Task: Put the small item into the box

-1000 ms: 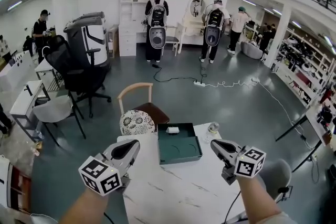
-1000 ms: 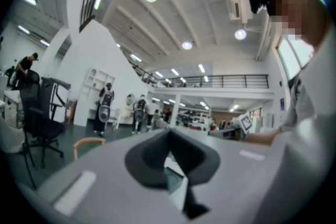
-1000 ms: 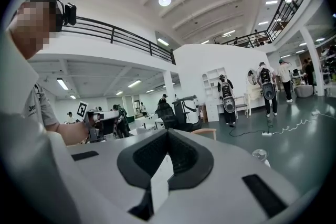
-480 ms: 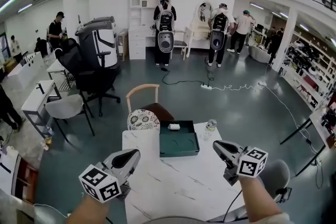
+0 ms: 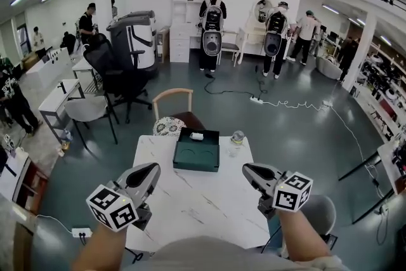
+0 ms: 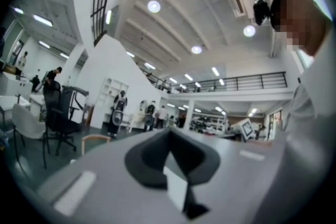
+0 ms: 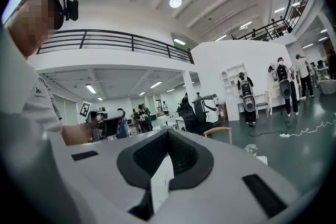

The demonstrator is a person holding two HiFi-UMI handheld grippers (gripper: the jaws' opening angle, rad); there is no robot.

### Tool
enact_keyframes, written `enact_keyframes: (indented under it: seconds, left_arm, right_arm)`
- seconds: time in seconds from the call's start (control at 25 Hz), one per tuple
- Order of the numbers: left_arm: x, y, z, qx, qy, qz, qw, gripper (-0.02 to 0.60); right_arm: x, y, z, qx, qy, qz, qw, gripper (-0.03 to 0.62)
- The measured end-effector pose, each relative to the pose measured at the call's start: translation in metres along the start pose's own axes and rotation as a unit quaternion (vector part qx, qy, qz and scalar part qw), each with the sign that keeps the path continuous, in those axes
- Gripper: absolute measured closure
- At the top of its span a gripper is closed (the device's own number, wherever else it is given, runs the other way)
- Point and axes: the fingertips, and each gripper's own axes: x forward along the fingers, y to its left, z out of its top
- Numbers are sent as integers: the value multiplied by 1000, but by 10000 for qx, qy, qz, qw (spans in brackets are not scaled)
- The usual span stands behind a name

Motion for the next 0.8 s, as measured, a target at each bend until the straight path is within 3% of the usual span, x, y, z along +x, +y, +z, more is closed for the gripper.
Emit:
enact_keyframes:
  seconds: [0.4, 0.8]
  left_arm:
    - [-14, -68, -14, -155, -114, 410, 9990, 575]
    - [-32, -59, -6, -88, -119, 237, 9996, 575]
  right_arm:
    - [-49, 22, -5, -125, 91, 504, 9986, 586]
    - [-39, 46, -10, -116, 89, 414, 9990, 586]
